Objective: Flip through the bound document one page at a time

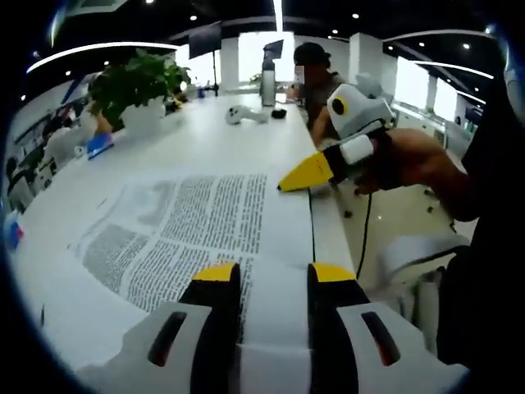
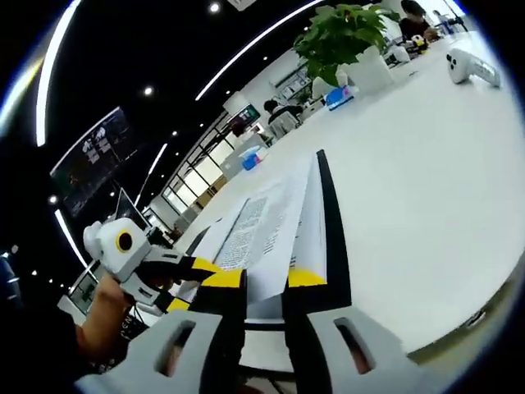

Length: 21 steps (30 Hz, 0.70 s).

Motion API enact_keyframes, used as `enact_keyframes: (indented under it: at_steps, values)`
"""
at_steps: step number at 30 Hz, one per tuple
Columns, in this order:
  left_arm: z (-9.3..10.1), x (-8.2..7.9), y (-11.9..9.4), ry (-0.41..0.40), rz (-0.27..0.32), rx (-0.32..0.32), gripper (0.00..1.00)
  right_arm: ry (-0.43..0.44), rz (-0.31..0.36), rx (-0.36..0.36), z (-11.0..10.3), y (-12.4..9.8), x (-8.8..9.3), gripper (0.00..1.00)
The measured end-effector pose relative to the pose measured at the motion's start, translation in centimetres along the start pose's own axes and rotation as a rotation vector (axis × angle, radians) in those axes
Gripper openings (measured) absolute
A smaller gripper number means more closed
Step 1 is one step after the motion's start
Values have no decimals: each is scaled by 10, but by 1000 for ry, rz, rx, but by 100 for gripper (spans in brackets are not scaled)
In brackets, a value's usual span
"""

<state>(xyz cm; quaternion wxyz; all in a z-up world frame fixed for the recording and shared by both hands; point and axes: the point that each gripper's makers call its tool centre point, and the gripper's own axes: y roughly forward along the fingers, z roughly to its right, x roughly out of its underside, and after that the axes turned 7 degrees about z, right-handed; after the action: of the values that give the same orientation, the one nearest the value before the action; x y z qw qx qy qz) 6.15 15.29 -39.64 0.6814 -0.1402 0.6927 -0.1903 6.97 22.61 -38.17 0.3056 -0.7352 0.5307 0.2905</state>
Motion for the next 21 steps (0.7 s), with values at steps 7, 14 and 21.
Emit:
enact_keyframes:
  at_steps: [7, 14, 21]
  values:
    - [0, 0, 0, 1, 27, -13, 35, -99, -25, 38, 4, 0, 9, 2]
    - [-1, 0, 0, 5, 38, -18, 35, -210, -26, 84, 4, 0, 11, 2]
    - [-1, 0, 0, 6, 44, -27, 35, -259, -48, 112, 6, 1, 12, 1]
